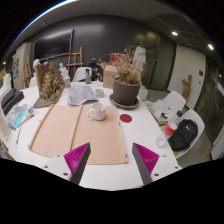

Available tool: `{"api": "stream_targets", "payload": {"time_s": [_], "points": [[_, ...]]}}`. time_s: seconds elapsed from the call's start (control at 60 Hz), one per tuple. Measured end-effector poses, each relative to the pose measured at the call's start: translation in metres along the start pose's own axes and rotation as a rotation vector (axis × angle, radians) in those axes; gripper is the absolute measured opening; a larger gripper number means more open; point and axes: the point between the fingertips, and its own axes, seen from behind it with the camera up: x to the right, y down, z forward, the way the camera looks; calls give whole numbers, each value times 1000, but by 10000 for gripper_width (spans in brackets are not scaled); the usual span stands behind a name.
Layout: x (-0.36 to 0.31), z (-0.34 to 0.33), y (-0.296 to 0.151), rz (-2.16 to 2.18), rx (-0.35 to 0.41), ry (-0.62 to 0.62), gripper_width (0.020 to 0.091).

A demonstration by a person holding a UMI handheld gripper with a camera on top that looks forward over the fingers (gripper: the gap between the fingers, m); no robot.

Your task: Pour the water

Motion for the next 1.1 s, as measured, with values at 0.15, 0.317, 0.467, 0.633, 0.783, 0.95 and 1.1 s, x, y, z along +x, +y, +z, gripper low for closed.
{"api": "stream_targets", "payload": {"time_s": [0.15,0.317,0.467,0.633,0.783,0.95,1.1], "points": [[85,24,17,30,-6,36,856],[185,62,38,44,41,76,858],[259,105,45,35,110,102,857],[290,157,38,63,160,44,855],[303,204,29,74,180,42,854],[299,236,27,105,190,14,595],[298,240,26,100,207,13,384]]}}
